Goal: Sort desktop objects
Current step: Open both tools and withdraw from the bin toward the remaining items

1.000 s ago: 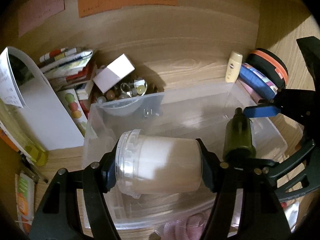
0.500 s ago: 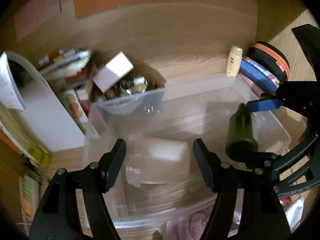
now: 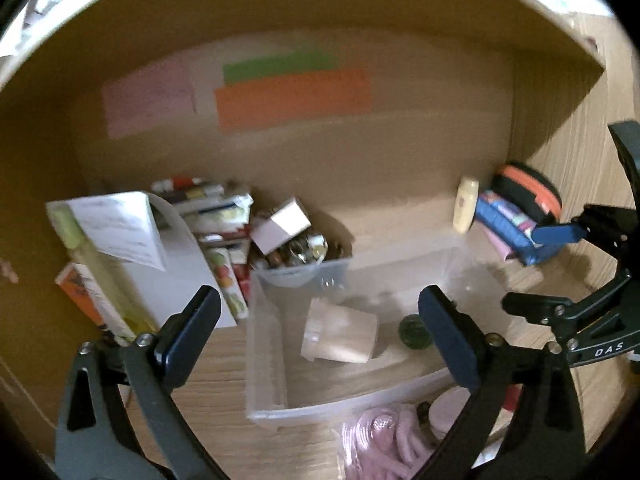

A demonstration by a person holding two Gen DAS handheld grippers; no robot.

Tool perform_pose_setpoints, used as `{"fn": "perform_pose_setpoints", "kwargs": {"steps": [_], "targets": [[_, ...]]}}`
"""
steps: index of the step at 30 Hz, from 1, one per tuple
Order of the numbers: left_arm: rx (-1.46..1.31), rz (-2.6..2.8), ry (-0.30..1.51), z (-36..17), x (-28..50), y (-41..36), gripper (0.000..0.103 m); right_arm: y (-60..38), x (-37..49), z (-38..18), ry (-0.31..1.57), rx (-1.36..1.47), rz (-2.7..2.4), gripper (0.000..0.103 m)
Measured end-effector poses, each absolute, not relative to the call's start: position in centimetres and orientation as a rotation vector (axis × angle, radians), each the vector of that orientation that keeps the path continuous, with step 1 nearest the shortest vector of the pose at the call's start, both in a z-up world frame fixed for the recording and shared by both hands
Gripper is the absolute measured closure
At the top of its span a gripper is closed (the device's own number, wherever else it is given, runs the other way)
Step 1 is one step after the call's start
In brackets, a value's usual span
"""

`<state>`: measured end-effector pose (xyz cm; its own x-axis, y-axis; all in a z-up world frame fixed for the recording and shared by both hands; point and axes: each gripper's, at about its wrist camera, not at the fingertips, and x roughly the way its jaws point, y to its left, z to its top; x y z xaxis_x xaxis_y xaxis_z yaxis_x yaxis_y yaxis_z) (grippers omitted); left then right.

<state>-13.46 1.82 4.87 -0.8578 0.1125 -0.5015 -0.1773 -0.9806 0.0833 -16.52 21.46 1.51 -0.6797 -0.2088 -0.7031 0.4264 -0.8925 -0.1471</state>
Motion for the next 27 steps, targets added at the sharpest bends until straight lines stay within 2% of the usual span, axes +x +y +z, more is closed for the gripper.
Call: {"fn": "perform_pose_setpoints", "kwargs": {"steps": [10, 19, 27], "targets": [[-0.765, 2.876, 0.234, 5.0, -9.1, 1.6, 0.001, 23.4, -12.3, 3.4, 0.392, 0.952, -2.592, 0.020], [-0.871, 2.825, 0.419, 0.9, -5.1, 1.9, 0.001, 23.9, -9.2, -0.3, 0.445, 1.006, -2.512, 0.020], [-1.008, 2.665, 0.461, -2.9, -3.5, 3.2, 0.001, 23.2, -8.7, -4.0, 0.413, 1.093, -2.370, 0.021]]}}
